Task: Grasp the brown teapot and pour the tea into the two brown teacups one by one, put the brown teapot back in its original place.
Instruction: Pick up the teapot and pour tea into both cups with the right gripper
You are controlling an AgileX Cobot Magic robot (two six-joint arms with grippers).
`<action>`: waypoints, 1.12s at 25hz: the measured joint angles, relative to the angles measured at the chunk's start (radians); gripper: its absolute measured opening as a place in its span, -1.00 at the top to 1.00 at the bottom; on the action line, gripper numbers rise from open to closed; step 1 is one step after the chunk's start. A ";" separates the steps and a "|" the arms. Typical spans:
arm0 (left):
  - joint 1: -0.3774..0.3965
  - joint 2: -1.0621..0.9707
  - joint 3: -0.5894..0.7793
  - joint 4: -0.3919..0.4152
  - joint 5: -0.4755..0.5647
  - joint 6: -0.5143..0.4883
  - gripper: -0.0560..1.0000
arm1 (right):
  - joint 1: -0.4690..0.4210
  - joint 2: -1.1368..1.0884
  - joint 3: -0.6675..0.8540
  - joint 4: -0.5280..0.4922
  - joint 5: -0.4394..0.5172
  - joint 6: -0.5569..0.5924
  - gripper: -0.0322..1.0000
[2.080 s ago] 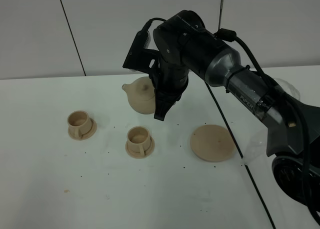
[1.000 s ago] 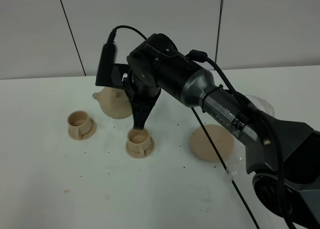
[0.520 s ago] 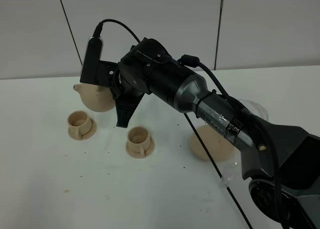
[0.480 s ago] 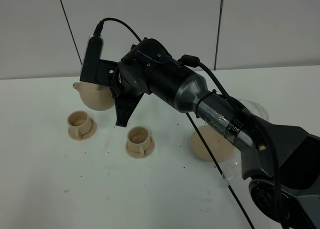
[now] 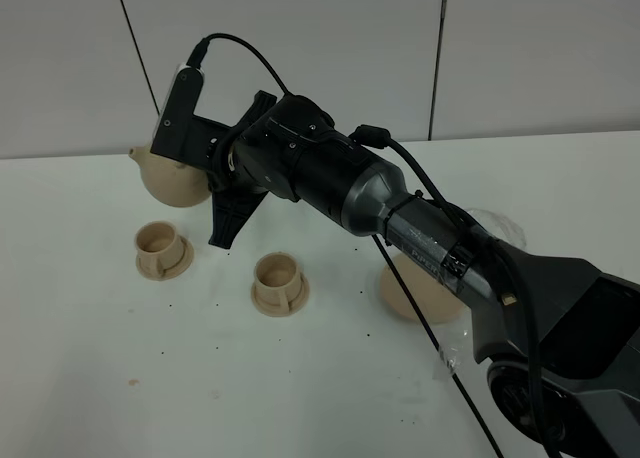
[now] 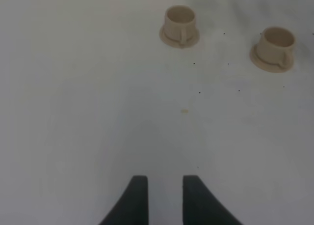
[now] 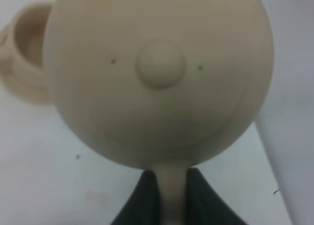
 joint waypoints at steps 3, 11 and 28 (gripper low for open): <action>0.000 0.000 0.000 0.000 0.000 0.000 0.43 | 0.000 0.008 -0.001 -0.016 -0.021 -0.001 0.76; 0.000 0.000 0.000 0.000 0.000 0.000 0.43 | 0.000 0.037 -0.001 -0.103 -0.046 -0.052 0.76; 0.000 0.000 0.000 0.000 0.000 0.000 0.43 | 0.030 0.080 -0.001 -0.248 -0.105 -0.149 0.76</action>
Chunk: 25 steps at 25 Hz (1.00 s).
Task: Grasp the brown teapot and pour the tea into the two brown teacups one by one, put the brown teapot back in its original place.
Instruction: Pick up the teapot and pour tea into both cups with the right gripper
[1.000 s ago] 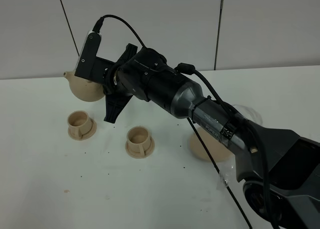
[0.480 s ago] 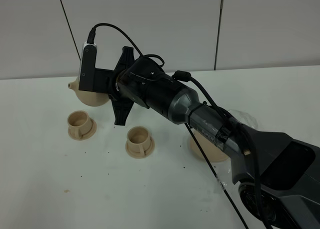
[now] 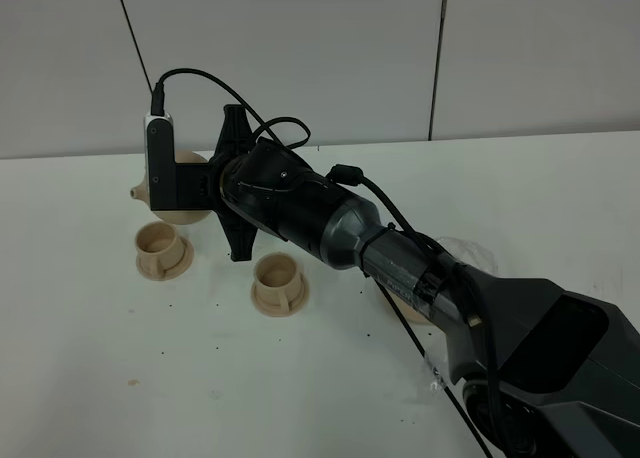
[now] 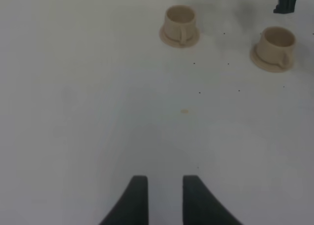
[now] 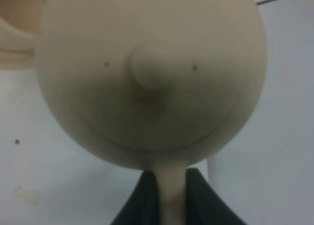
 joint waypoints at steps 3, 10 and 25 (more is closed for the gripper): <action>0.000 0.000 0.000 0.000 0.000 0.000 0.43 | 0.000 0.002 0.000 -0.013 0.000 -0.016 0.76; 0.000 0.000 0.000 0.000 0.000 0.000 0.43 | 0.000 0.002 0.000 -0.054 -0.016 -0.036 0.76; 0.000 0.000 0.000 0.000 0.000 0.000 0.43 | 0.017 0.022 0.018 -0.266 -0.095 -0.048 0.76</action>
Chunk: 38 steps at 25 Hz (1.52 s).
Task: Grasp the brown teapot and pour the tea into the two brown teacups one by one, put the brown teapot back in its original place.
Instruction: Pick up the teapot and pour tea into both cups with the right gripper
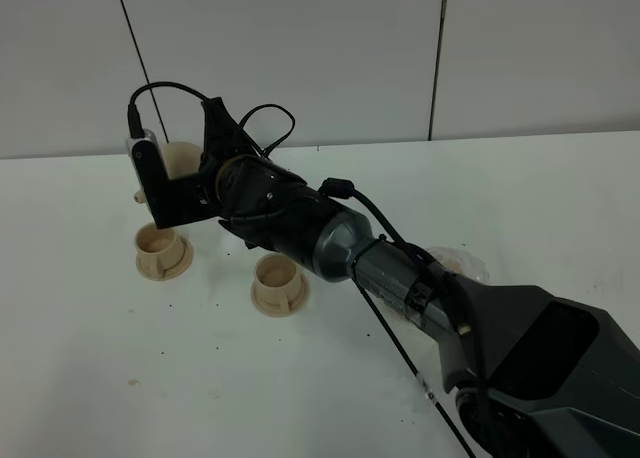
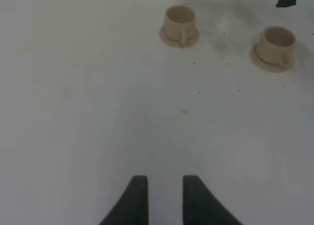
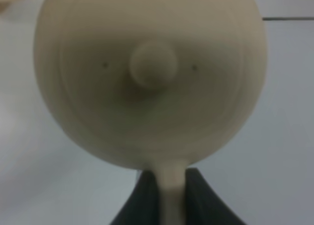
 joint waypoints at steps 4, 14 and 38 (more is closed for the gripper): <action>0.000 0.000 0.000 0.000 0.000 0.000 0.43 | 0.001 0.034 0.000 -0.056 -0.015 0.013 0.76; 0.000 0.000 0.000 0.000 0.000 0.000 0.43 | 0.001 0.062 0.000 -0.156 -0.068 0.016 0.76; 0.000 0.000 0.000 0.000 0.000 0.000 0.43 | 0.003 0.083 0.001 -0.319 -0.141 0.018 0.76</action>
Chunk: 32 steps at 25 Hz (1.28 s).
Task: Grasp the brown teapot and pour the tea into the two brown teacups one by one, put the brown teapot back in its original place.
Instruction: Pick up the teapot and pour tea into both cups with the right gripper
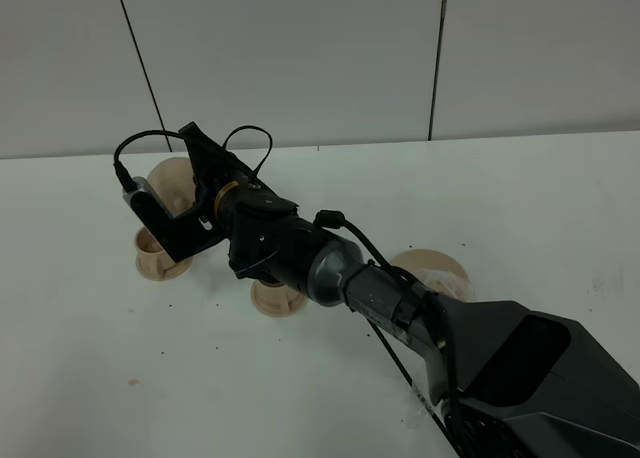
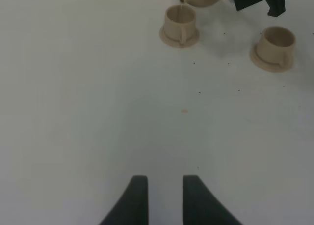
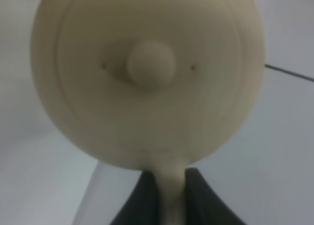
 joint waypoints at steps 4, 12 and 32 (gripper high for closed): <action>0.000 0.000 0.000 0.000 0.000 0.000 0.43 | 0.000 0.000 0.000 -0.045 -0.005 0.006 0.76; 0.000 0.000 0.000 0.000 0.000 0.000 0.43 | 0.001 0.002 0.000 -0.114 -0.013 0.020 0.76; 0.000 0.000 0.000 0.000 0.000 0.000 0.43 | 0.006 0.030 0.000 -0.230 -0.041 0.043 0.76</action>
